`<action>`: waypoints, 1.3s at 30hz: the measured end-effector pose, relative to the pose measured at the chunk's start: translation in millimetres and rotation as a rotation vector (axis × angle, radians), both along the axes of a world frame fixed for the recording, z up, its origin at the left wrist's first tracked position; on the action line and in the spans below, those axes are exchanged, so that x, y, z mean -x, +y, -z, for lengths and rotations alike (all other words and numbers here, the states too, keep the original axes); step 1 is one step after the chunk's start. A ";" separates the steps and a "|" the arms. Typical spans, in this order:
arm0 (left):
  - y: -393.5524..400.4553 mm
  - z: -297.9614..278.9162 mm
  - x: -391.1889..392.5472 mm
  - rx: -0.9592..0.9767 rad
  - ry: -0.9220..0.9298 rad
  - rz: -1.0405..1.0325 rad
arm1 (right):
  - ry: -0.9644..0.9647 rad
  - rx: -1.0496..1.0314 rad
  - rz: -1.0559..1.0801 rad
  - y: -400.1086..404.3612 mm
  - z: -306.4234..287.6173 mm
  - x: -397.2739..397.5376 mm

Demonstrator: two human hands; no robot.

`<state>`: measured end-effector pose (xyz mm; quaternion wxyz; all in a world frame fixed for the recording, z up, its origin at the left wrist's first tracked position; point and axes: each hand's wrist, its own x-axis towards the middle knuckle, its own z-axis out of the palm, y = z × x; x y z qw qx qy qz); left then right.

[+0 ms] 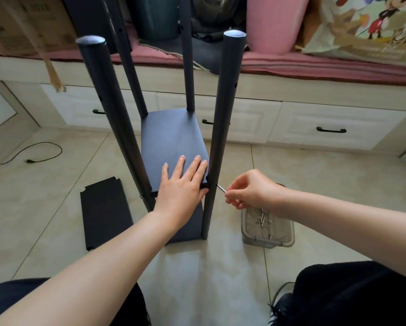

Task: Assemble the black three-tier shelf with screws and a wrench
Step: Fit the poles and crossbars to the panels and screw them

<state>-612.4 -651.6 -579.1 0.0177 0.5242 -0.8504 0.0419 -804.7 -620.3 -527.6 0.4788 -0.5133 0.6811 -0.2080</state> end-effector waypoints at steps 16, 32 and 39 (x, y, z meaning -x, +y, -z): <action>5.2 -12.5 4.7 -0.073 -0.014 -0.033 | 0.006 0.089 -0.001 -7.3 7.3 -2.6; 70.6 -28.1 19.5 -0.176 1.071 -0.521 | -0.092 0.088 -0.008 -19.9 8.4 -7.4; 50.7 -15.4 26.5 -0.788 1.828 -0.866 | -0.152 0.124 -0.005 -14.6 9.4 -5.0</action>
